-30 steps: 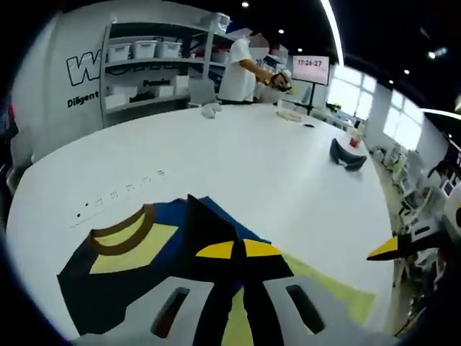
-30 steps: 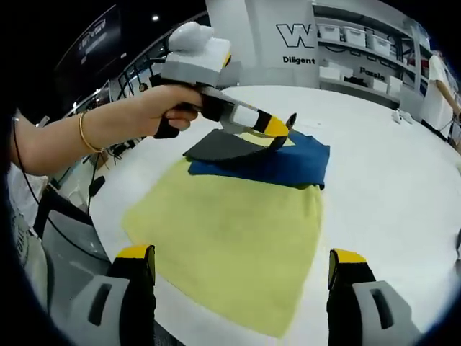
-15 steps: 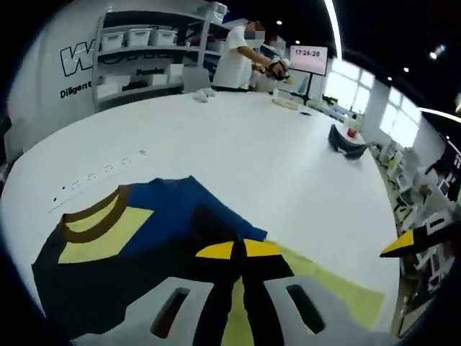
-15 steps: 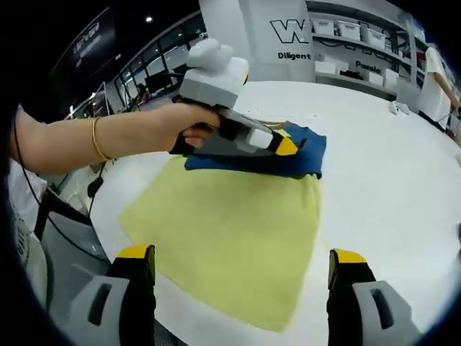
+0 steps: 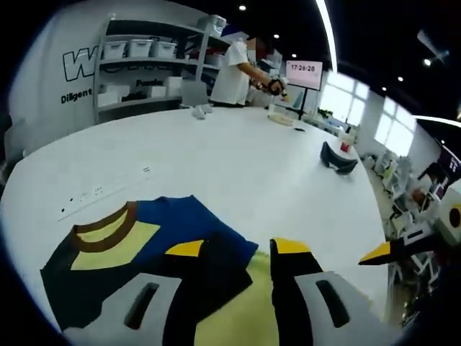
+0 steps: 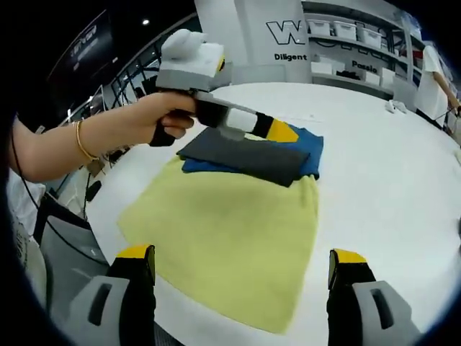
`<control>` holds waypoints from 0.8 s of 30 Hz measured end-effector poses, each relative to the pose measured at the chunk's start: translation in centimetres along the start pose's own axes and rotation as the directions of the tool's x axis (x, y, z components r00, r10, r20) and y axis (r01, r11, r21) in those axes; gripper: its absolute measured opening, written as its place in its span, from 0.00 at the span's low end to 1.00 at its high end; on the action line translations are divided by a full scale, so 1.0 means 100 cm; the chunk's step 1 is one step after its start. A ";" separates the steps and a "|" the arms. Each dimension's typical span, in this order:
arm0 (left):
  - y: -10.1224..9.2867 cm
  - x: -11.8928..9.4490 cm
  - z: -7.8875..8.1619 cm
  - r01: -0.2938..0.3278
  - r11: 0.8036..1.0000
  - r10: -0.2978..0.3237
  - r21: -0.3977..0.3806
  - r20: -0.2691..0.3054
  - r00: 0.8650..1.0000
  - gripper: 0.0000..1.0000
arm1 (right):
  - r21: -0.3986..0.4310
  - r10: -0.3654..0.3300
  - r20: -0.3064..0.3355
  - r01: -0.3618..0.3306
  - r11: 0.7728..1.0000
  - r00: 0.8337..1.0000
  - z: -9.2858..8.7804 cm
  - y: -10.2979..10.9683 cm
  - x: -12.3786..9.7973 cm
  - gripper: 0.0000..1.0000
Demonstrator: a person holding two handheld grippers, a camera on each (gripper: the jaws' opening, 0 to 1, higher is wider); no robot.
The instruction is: Fold the garment on the visible template until the final outline fits inside the template.
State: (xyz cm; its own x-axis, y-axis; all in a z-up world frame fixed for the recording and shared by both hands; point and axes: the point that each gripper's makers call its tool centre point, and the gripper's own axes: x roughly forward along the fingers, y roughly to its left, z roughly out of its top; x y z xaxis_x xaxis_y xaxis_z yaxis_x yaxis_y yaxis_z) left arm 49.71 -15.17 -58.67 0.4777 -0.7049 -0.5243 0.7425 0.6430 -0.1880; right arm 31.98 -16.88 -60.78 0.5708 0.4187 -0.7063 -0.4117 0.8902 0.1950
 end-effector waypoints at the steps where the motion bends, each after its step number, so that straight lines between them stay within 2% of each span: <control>1: 0.001 -0.006 -0.002 -0.003 1.000 0.003 0.000 -0.003 1.000 0.41 | -0.001 0.000 0.001 0.000 1.000 1.000 0.000 0.000 0.000 0.99; 4: 0.002 -0.018 -0.004 -0.002 1.000 0.002 -0.004 -0.001 1.000 0.47 | 0.001 -0.001 0.007 0.001 1.000 1.000 0.001 0.000 -0.001 0.99; 10: 0.014 -0.063 -0.010 -0.040 0.998 0.042 -0.037 0.035 0.999 0.61 | 0.008 -0.006 0.017 0.006 1.000 1.000 0.001 0.001 -0.004 0.99; 14: 0.018 -0.090 -0.021 -0.061 0.997 0.063 -0.056 0.033 0.997 0.66 | 0.022 -0.002 0.029 0.001 1.000 1.000 0.002 0.004 -0.007 0.99; 16: 0.022 -0.110 -0.029 -0.090 0.994 0.092 -0.065 0.027 0.995 0.68 | 0.020 -0.003 0.027 0.003 1.000 1.000 0.001 0.005 -0.007 0.99; 21: 0.024 -0.139 -0.043 -0.120 0.989 0.122 -0.084 0.030 0.992 0.71 | 0.022 -0.004 0.022 0.003 1.000 1.000 -0.003 0.006 -0.008 0.99; 24: 0.031 -0.162 -0.061 -0.152 0.981 0.154 -0.119 0.005 0.988 0.70 | 0.022 -0.003 0.016 0.003 1.000 1.000 -0.005 0.007 -0.008 0.99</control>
State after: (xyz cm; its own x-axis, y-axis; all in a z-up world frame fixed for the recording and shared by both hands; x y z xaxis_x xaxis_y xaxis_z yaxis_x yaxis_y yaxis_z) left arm 41.37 0.05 -55.84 0.5886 -0.5988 -0.5431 0.5995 0.7740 -0.2036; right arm 30.90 -16.69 -60.44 0.5838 0.4187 -0.6956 -0.3941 0.8952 0.2080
